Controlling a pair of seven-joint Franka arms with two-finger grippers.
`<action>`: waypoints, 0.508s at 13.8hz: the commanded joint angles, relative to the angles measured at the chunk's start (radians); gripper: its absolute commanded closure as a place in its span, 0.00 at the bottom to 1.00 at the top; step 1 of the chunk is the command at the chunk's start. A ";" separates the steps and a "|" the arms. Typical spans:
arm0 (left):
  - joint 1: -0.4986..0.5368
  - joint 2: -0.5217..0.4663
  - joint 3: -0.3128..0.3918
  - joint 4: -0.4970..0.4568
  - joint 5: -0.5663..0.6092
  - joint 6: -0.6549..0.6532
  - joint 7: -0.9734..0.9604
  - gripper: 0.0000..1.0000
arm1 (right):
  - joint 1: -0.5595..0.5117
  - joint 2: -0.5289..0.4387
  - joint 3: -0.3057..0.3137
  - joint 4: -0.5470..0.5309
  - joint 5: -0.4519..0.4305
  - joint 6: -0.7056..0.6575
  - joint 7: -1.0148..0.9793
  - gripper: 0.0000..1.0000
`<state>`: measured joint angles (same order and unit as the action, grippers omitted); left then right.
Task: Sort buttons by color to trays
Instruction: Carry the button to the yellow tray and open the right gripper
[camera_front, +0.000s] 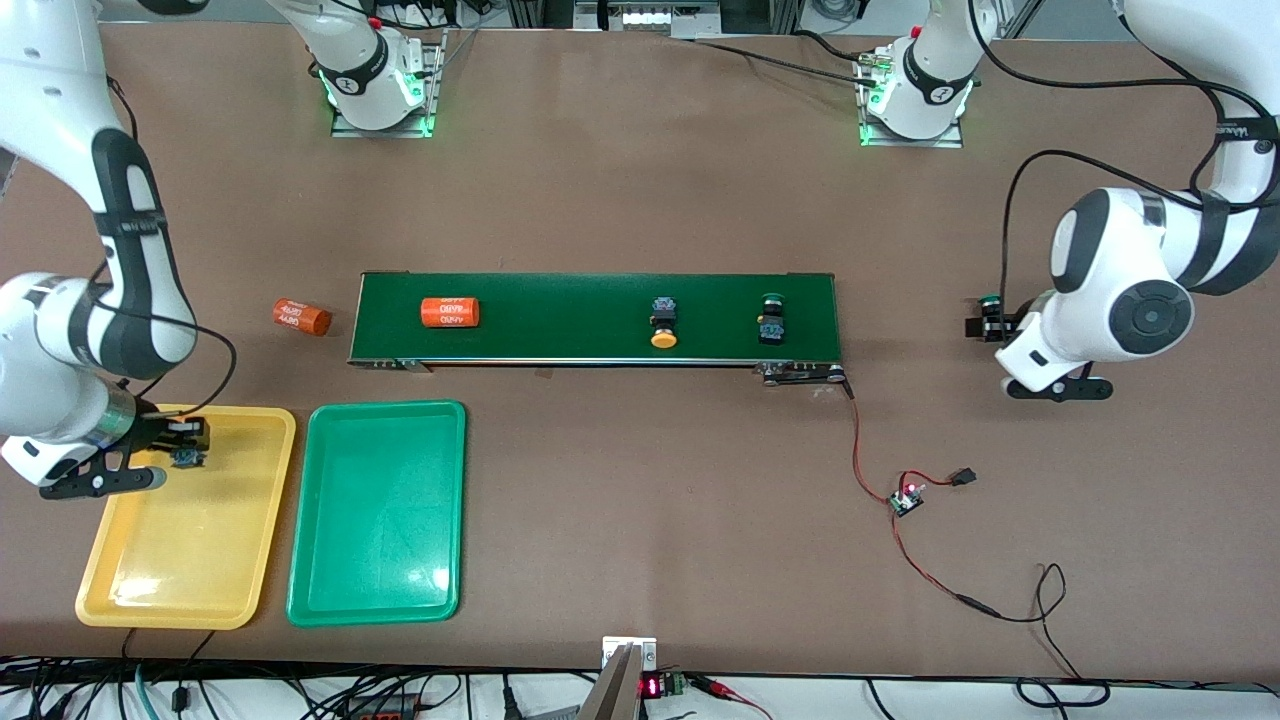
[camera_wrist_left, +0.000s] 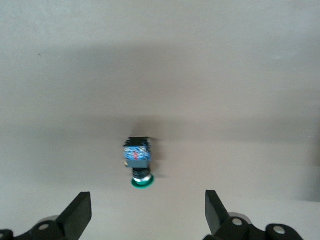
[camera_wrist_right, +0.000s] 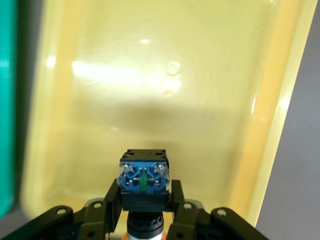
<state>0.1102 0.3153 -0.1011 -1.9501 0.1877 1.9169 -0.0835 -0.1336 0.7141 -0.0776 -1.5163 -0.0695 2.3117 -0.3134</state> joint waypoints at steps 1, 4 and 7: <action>0.028 -0.010 0.034 -0.114 0.018 0.153 0.076 0.00 | -0.024 0.067 0.002 0.042 -0.015 0.080 -0.038 0.95; 0.046 -0.007 0.050 -0.254 0.018 0.396 0.086 0.00 | -0.020 0.070 0.002 0.036 -0.013 0.081 -0.036 0.31; 0.048 0.014 0.080 -0.332 0.018 0.525 0.110 0.00 | -0.015 0.044 0.002 0.015 -0.009 0.077 -0.064 0.00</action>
<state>0.1571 0.3379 -0.0343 -2.2356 0.1879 2.3854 0.0007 -0.1502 0.7809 -0.0793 -1.4982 -0.0702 2.4005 -0.3505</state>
